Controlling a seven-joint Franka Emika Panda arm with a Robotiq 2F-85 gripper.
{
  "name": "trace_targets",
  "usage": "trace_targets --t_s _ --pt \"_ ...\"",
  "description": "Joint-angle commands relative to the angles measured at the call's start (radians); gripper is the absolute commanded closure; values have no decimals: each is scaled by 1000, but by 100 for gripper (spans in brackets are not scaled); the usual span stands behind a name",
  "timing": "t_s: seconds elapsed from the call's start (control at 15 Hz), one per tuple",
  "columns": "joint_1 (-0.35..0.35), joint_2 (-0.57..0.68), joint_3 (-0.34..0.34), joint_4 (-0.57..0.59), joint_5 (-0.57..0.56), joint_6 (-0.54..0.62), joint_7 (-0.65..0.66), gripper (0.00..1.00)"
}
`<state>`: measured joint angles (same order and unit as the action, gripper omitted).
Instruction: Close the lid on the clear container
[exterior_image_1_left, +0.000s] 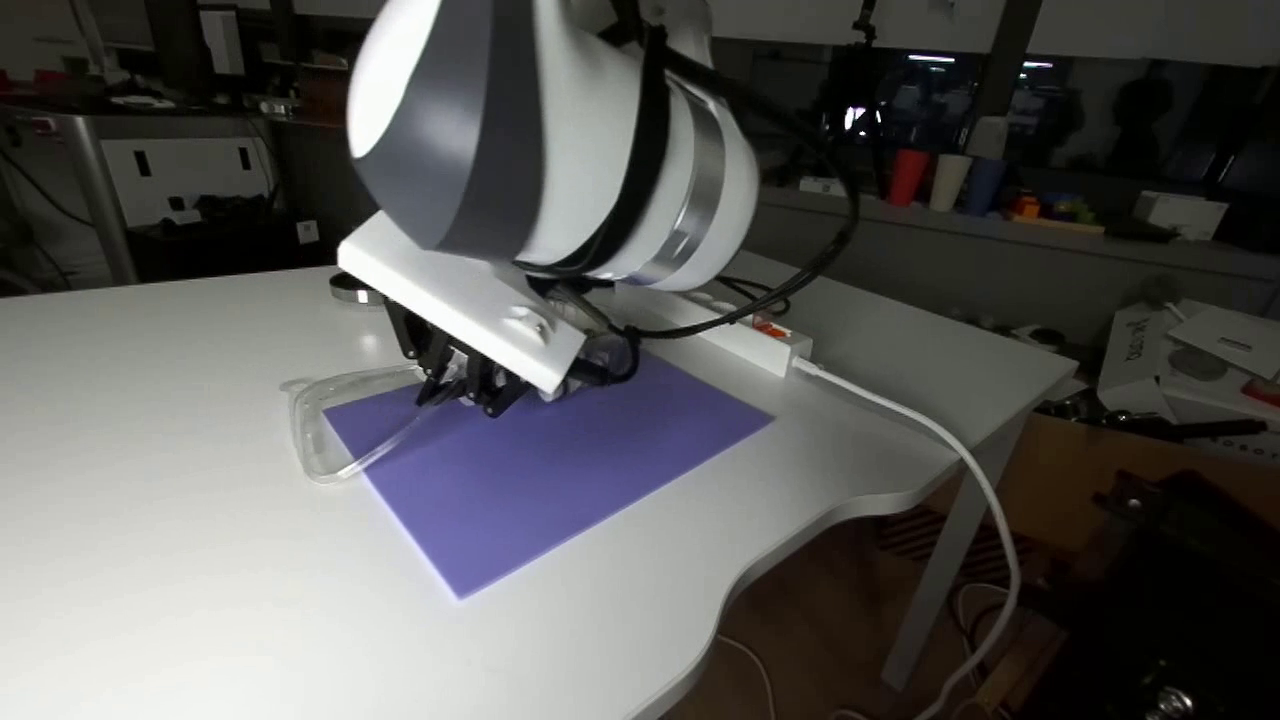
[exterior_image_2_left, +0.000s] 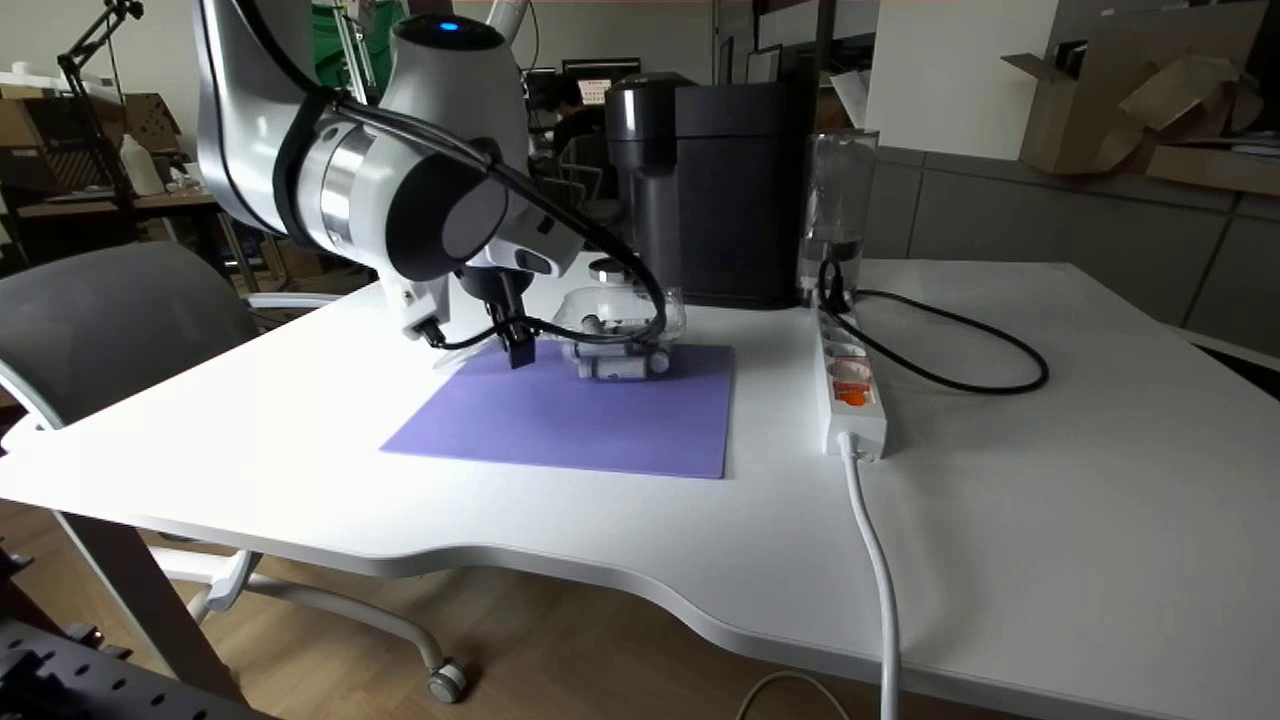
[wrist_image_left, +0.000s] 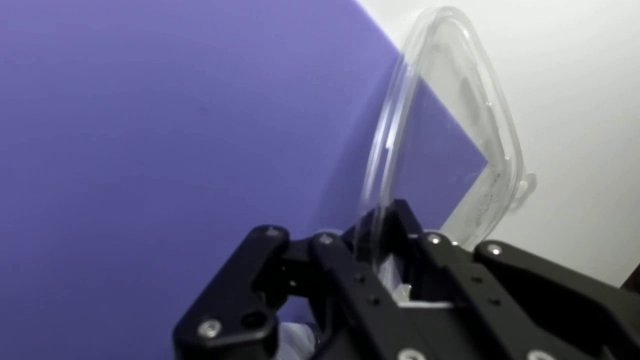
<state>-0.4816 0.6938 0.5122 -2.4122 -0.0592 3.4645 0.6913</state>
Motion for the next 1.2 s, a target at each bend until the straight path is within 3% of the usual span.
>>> trace_targets --t_s 0.0,0.13,0.2,0.33,0.93,1.13 --pt "-143 -68 22 -103 -23 -1 -69 99" --pt "-226 -80 43 -146 -39 -2 -104 99" --pt "-265 -84 53 -166 -47 -3 -117 70" --pt "-366 -66 95 -199 -76 -4 -146 63" --pt "-730 99 298 -176 -95 -7 -222 2" --pt "-809 172 341 -183 -90 -8 -262 0"
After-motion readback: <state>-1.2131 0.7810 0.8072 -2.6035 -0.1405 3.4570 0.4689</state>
